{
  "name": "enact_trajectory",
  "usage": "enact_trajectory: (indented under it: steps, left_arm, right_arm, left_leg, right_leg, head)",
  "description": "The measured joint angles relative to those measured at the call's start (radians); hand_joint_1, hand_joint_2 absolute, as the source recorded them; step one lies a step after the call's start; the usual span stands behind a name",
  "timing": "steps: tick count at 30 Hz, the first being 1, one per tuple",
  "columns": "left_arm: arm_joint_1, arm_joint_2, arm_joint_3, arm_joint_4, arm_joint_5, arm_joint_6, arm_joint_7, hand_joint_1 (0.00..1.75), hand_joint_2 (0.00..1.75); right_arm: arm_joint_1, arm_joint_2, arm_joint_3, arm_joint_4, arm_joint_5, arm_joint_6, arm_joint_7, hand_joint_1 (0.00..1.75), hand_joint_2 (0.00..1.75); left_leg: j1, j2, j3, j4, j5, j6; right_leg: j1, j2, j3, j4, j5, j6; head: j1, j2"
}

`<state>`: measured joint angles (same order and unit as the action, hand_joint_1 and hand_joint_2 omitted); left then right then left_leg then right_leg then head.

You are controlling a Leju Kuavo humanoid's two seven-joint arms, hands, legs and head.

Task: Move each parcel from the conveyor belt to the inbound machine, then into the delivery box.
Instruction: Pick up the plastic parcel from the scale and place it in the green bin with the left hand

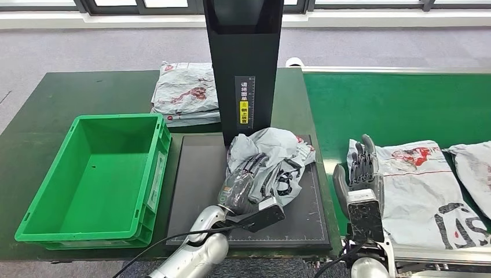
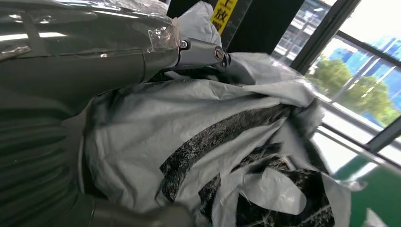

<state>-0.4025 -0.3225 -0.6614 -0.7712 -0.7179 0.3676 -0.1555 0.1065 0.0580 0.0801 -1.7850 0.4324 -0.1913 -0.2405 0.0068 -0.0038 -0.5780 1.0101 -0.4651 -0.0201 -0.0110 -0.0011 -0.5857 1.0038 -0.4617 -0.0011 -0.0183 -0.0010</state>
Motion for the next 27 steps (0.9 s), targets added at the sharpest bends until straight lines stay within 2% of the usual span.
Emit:
enact_trajectory:
  steps: [4, 8, 17, 19, 27]
  left_arm:
    - [-0.05, -0.024, -0.033, 0.107, 0.01, 0.03, 0.027, 1.75, 1.75]
    - [-0.077, -0.036, -0.047, 0.16, 0.011, 0.035, 0.029, 1.75, 1.75]
    - [-0.096, -0.038, -0.059, 0.202, 0.012, 0.036, 0.033, 1.75, 1.75]
    - [-0.101, -0.038, -0.066, 0.21, 0.014, 0.037, 0.046, 1.71, 1.75]
    - [-0.137, -0.038, -0.113, 0.275, 0.052, 0.06, 0.103, 1.75, 1.75]
  right_arm:
    - [-0.021, 0.0, 0.0, 0.024, -0.008, 0.0, -0.001, 0.0, 1.75]
    - [-0.029, 0.0, 0.0, 0.038, -0.009, 0.0, -0.001, 0.0, 1.75]
    - [-0.037, 0.0, 0.0, 0.053, -0.01, 0.0, -0.002, 0.0, 1.75]
    - [-0.039, 0.0, 0.0, 0.056, -0.014, 0.001, -0.004, 0.0, 1.75]
    - [-0.057, 0.001, 0.0, 0.084, -0.049, 0.026, -0.02, 0.0, 1.75]
  left_leg:
    - [0.0, 0.0, 0.0, 0.0, 0.0, 0.0]
    - [0.0, 0.0, 0.0, 0.0, 0.0, 0.0]
    - [0.0, 0.0, 0.0, 0.0, 0.0, 0.0]
    - [0.0, 0.0, 0.0, 0.0, 0.0, 0.0]
    - [0.0, 0.0, 0.0, 0.0, 0.0, 0.0]
  right_leg:
    - [0.0, 0.0, 0.0, 0.0, 0.0, 0.0]
    - [0.0, -0.001, 0.0, 0.0, 0.0, 0.0]
    - [0.0, -0.001, 0.0, 0.0, 0.0, 0.0]
    - [0.0, -0.001, 0.001, 0.0, 0.0, 0.0]
    - [0.0, -0.001, 0.001, 0.0, 0.0, 0.0]
  head:
    - [0.0, 0.0]
    - [0.0, 0.0]
    - [0.0, 0.0]
    - [0.0, 0.0]
    - [0.0, 0.0]
